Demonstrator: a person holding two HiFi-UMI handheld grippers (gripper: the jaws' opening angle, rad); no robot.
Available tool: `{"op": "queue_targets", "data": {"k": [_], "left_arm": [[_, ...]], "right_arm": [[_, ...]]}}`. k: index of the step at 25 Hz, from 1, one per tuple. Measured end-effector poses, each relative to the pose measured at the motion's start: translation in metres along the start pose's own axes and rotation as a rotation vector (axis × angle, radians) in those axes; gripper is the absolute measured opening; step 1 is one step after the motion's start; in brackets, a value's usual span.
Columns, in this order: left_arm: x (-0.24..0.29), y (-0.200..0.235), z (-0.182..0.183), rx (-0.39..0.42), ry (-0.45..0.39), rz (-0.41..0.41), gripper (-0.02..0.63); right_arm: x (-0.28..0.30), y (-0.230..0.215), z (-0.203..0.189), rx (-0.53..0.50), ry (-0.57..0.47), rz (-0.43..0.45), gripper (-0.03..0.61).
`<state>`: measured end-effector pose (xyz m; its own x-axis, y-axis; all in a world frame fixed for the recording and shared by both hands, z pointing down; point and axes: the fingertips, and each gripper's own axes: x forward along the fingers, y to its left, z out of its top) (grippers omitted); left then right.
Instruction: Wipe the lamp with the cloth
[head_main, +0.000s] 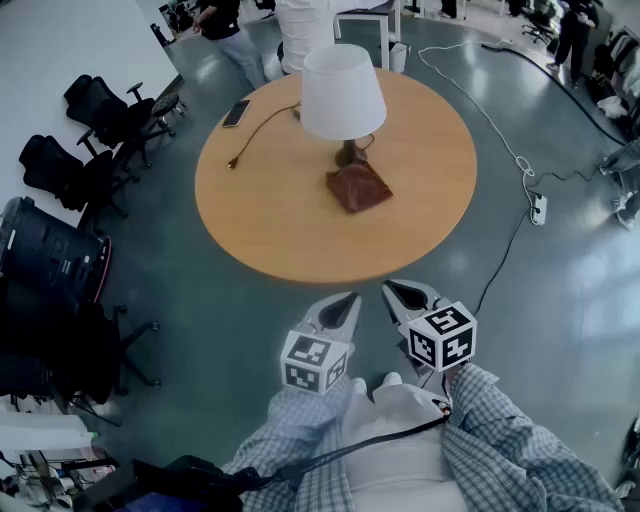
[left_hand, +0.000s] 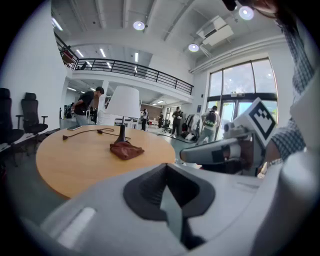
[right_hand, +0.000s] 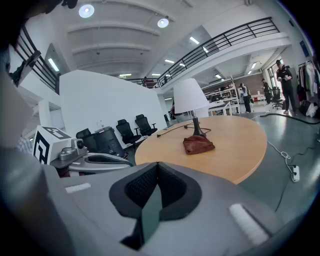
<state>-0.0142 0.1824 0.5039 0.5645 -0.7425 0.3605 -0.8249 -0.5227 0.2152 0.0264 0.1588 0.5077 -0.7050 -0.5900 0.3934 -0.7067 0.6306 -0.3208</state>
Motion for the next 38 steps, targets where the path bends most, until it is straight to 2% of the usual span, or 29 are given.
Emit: {"op": "queue_targets", "data": {"k": [19,23,28,38], "left_arm": [[-0.001,0.0,-0.007,-0.018,0.013,0.006,-0.002],[-0.003,0.005,-0.005,-0.021,0.007,0.036,-0.002],[0.003,0.003,-0.001,0.031,0.014,0.063,-0.002],[0.011,-0.004,0.023,-0.058,-0.073,0.117,-0.002]], "right_arm": [[-0.001,-0.002,-0.003,0.023,0.008,-0.005,0.003],[-0.005,-0.007,0.0,0.045,-0.003,-0.008,0.003],[-0.015,-0.027,0.001,0.06,-0.011,-0.018,0.003],[-0.038,-0.062,0.009,0.076,-0.03,-0.009,0.003]]}}
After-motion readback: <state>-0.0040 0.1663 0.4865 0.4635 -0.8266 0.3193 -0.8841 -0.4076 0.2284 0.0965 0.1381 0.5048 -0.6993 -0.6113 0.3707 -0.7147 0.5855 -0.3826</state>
